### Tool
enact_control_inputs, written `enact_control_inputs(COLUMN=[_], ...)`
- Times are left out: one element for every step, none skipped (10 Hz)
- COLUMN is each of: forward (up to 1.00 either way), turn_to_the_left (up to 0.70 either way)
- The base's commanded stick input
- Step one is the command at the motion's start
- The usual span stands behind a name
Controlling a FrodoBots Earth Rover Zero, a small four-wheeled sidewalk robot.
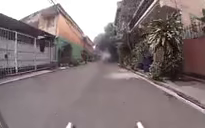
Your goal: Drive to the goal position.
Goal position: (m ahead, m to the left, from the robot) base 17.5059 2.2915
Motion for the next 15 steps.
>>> enact_control_inputs(forward=[0.70, 0.70, 0.70, 0.70, 0.70, 0.70, 0.70, 0.70, 0.70, 0.70, 0.70, 0.70, 0.70, 0.70, 0.70], turn_to_the_left=[0.00, 0.00, 0.00, 0.00, 0.00, 0.00, 0.00, 0.00, 0.00, 0.00, 0.00, 0.00, 0.00, 0.00, 0.00])
